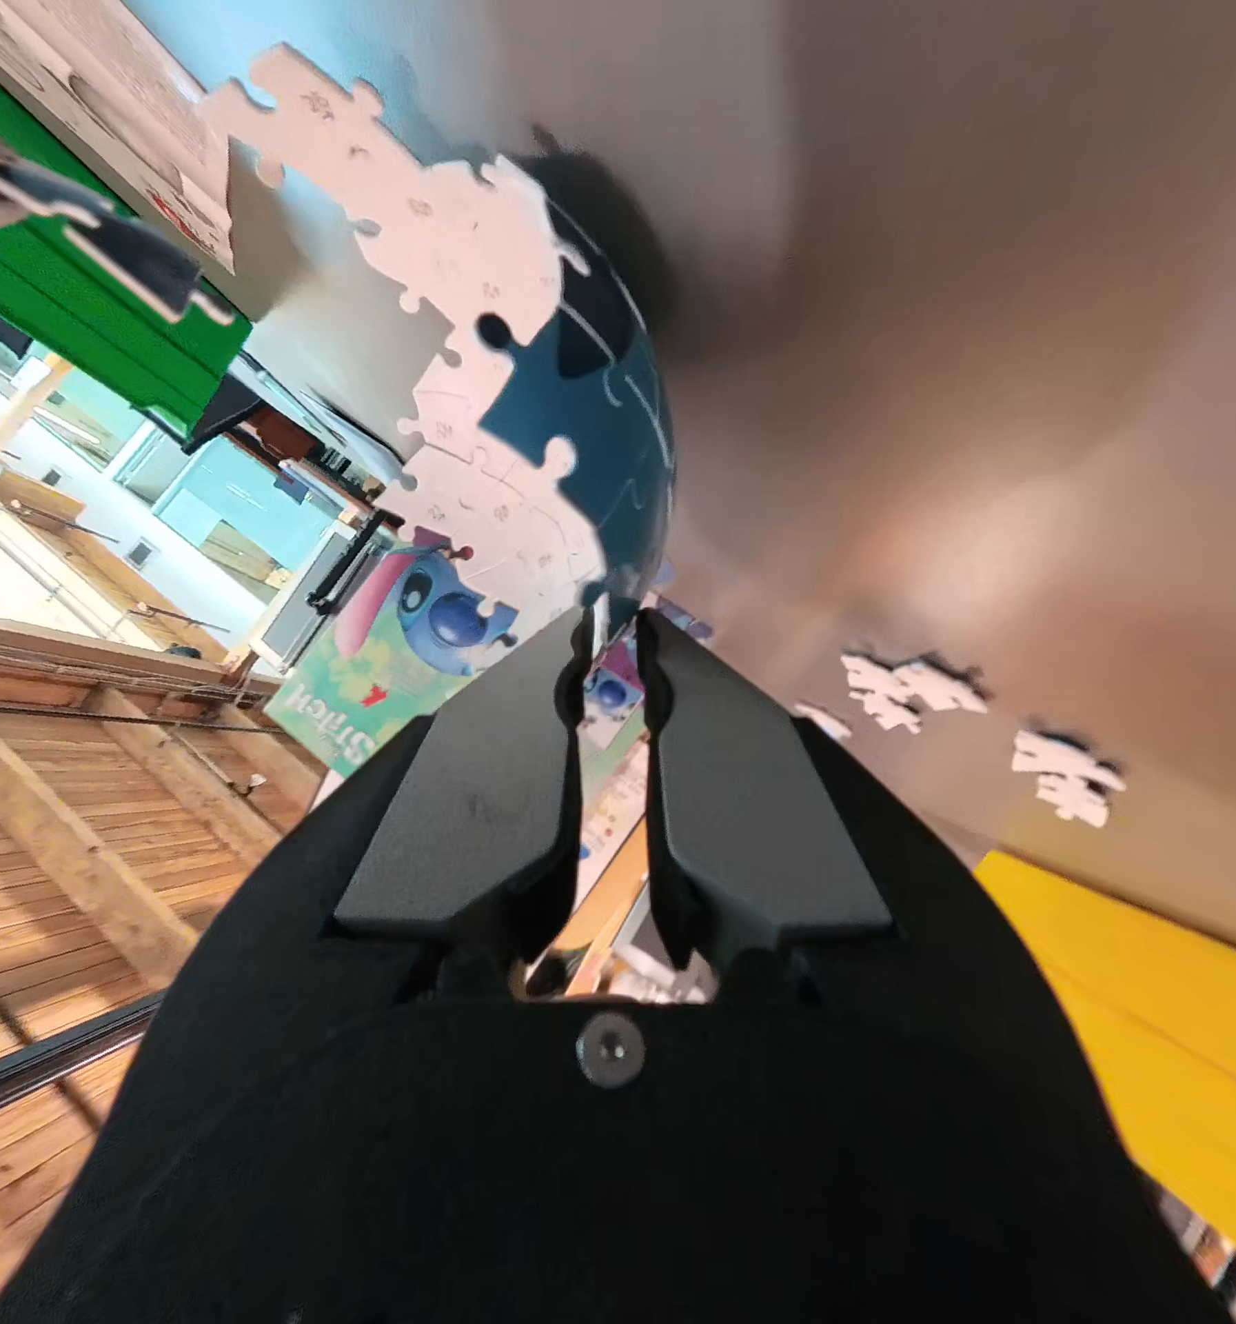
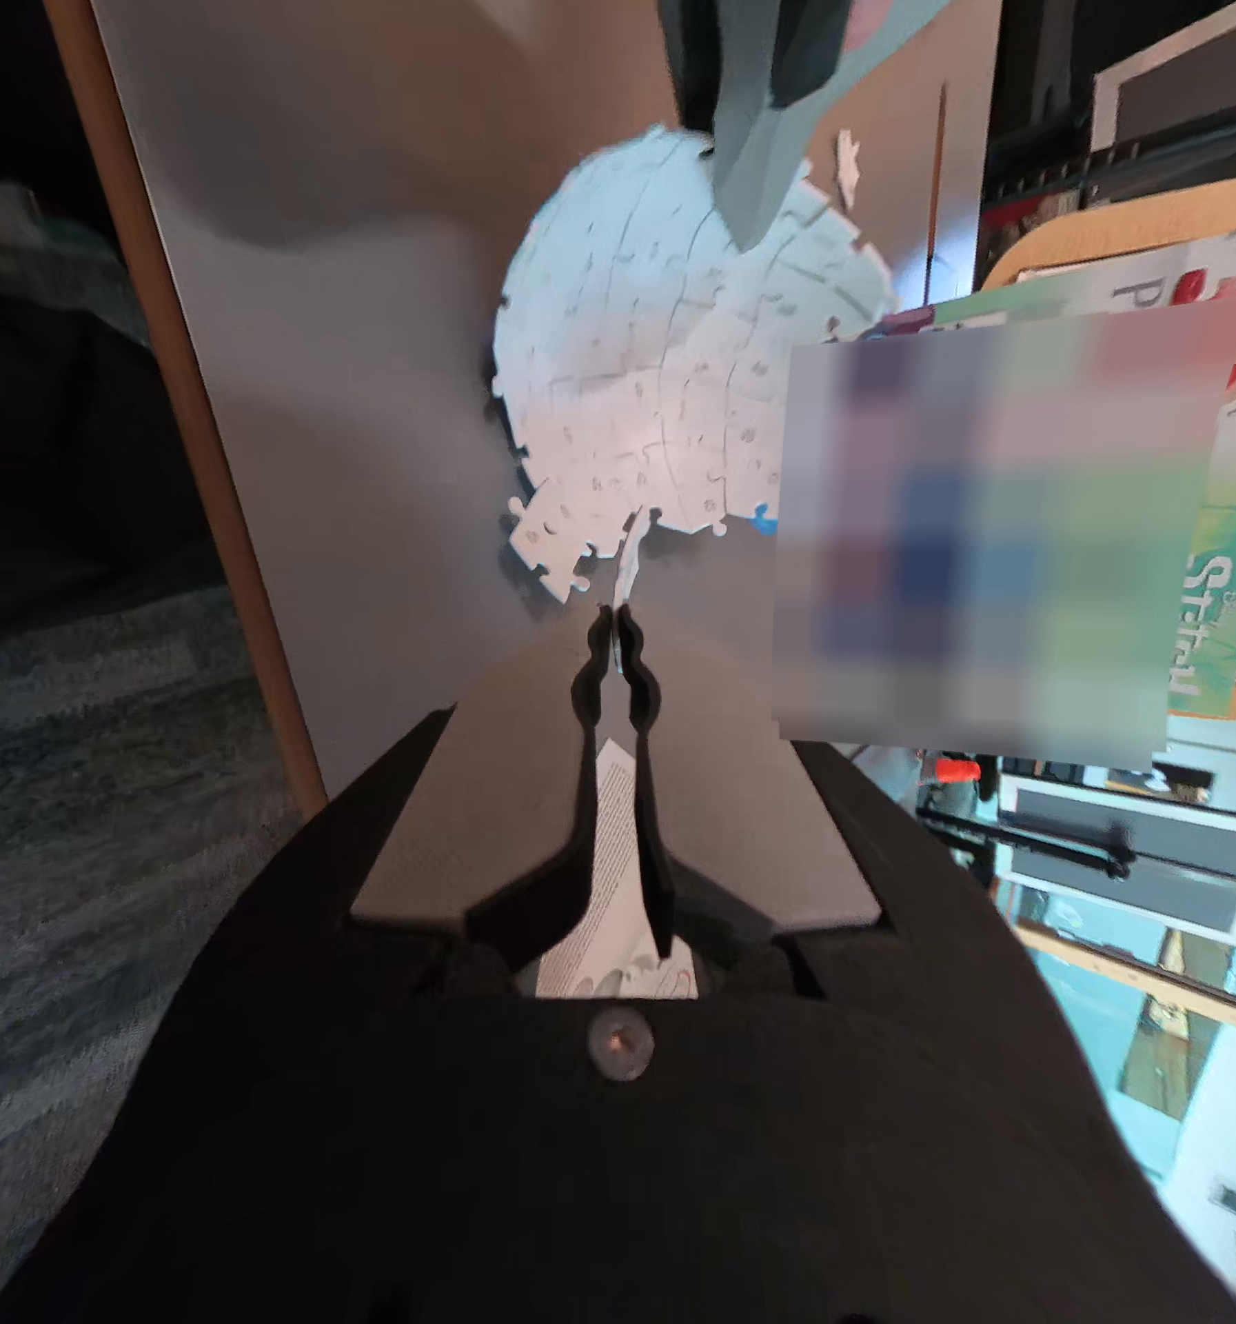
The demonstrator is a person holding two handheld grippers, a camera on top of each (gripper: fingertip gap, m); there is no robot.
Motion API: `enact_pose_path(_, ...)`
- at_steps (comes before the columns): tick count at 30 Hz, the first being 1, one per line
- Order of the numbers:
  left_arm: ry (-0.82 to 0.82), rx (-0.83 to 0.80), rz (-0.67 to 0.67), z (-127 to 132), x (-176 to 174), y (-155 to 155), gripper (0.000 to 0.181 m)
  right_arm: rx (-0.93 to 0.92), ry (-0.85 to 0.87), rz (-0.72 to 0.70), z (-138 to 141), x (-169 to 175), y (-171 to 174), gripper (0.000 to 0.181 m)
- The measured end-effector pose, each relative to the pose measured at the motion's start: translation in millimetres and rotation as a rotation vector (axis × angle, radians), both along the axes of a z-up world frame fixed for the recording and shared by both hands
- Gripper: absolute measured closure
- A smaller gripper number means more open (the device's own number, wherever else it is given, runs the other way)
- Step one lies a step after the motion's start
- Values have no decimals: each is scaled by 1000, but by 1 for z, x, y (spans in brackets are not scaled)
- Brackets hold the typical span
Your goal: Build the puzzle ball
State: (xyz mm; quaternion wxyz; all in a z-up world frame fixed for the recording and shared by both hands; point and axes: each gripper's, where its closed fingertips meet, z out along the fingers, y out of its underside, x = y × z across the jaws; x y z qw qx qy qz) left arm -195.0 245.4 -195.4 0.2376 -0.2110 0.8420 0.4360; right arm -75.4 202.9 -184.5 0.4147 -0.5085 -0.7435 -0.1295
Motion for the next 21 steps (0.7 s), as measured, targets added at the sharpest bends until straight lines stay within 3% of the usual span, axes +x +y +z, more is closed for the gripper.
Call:
enact_pose_path(10, 156, 211, -25, 10, 7, -3, 174, 137, -97, -190, -26, -1, -14, 181)
enact_pose_path(21, 305, 315, -93, 17, 9, -15, 176, 91, -86, -281, -35, -24, -31, 181)
